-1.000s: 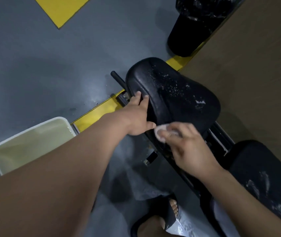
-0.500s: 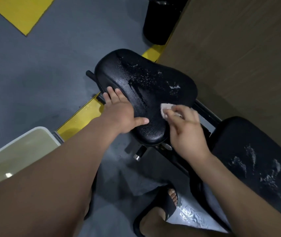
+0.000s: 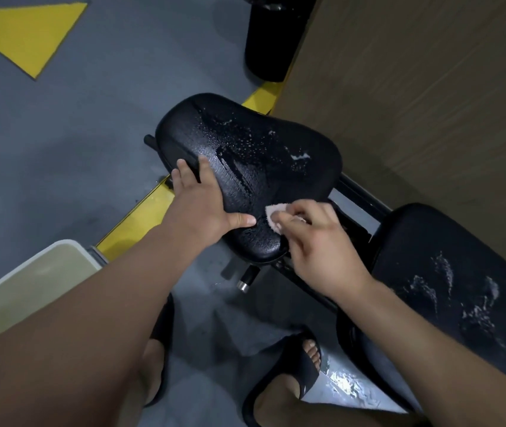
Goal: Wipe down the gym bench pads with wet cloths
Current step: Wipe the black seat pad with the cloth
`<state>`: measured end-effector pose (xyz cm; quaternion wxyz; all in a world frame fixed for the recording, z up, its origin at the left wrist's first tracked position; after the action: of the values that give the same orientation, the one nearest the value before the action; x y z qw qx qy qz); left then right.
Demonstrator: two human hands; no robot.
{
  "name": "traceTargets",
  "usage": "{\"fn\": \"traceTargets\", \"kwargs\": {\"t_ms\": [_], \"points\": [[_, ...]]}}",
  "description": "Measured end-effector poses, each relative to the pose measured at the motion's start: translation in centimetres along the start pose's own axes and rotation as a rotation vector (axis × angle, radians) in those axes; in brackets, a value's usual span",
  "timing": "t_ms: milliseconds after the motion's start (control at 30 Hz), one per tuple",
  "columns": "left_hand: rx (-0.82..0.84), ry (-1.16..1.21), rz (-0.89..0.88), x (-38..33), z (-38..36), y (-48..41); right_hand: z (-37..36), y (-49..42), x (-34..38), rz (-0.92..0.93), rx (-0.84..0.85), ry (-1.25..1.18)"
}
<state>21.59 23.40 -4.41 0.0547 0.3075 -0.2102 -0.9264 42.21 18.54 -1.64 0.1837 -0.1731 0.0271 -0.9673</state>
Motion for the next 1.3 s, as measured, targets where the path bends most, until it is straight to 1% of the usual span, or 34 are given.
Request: {"fn": "traceTargets", "kwargs": {"t_ms": [67,167,233,300,367,433,500,567,633,700,767,833,867,967,1033,1100,1167,1233,1300], "points": [[0.003,0.014,-0.004,-0.1,0.0,-0.1,0.2,-1.1,-1.1,0.006,0.011,0.019],[0.019,0.030,-0.004,-0.3,0.1,0.0,0.0,-4.2,-3.6,-0.140,-0.125,0.054],[0.034,0.040,-0.004,-0.4,0.2,0.0,-0.2,-4.9,-3.7,-0.216,-0.178,0.056],[0.053,0.038,0.002,-0.6,0.2,-0.1,-0.4,-3.5,-2.5,-0.183,-0.162,0.065],[0.072,0.029,0.017,-0.8,0.3,-0.3,-0.3,-1.4,-0.9,-0.089,-0.096,0.052],[0.090,0.031,0.030,-1.0,0.4,-0.5,0.1,-1.0,-1.1,-0.030,-0.044,0.062],[0.094,0.036,0.029,-1.2,0.4,-0.6,0.1,-2.7,-2.8,-0.053,-0.076,0.085],[0.077,0.031,0.022,-1.0,0.3,-0.6,-0.2,-4.2,-4.0,-0.145,-0.154,0.100],[0.054,0.022,0.010,-0.7,0.3,-0.5,-0.4,-4.2,-3.5,-0.187,-0.184,0.108],[0.037,0.015,-0.008,-0.5,0.4,-0.5,-0.4,-2.8,-2.3,-0.126,-0.135,0.114],[0.016,0.023,-0.022,-0.2,0.5,-0.6,0.0,-1.6,-1.6,-0.021,-0.064,0.106],[0.014,0.041,-0.032,0.0,0.6,-0.8,0.4,-2.5,-2.7,0.020,-0.049,0.124],[0.016,0.047,-0.039,0.0,0.5,-0.8,0.4,-3.5,-3.7,-0.003,-0.068,0.140],[0.017,0.063,-0.045,0.2,0.4,-0.9,0.4,-7.2,-6.6,-0.146,-0.180,0.167],[0.025,0.078,-0.048,0.1,0.4,-1.0,0.5,-8.9,-7.5,-0.235,-0.203,0.156],[0.034,0.082,-0.043,0.0,0.4,-1.2,0.3,-8.9,-7.0,-0.270,-0.209,0.154],[0.053,0.086,-0.027,-0.2,0.4,-1.4,-0.2,-7.2,-5.3,-0.214,-0.204,0.139],[0.068,0.091,-0.018,-0.3,0.3,-1.6,-0.4,-4.8,-3.7,-0.102,-0.150,0.107],[0.072,0.091,-0.014,-0.3,0.4,-1.7,-0.1,-3.9,-3.7,-0.013,-0.099,0.094]]}}
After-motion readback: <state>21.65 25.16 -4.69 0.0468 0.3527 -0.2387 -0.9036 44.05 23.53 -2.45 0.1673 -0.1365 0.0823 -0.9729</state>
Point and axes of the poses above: each hand's wrist, its own y-axis away from the middle knuckle, its own z-axis out of the back of the hand, x = y × z, the point moved 3 cm from there along -y, towards the middle knuckle, and after that the axes turned 4 degrees about -z, right-handed, at the moved point
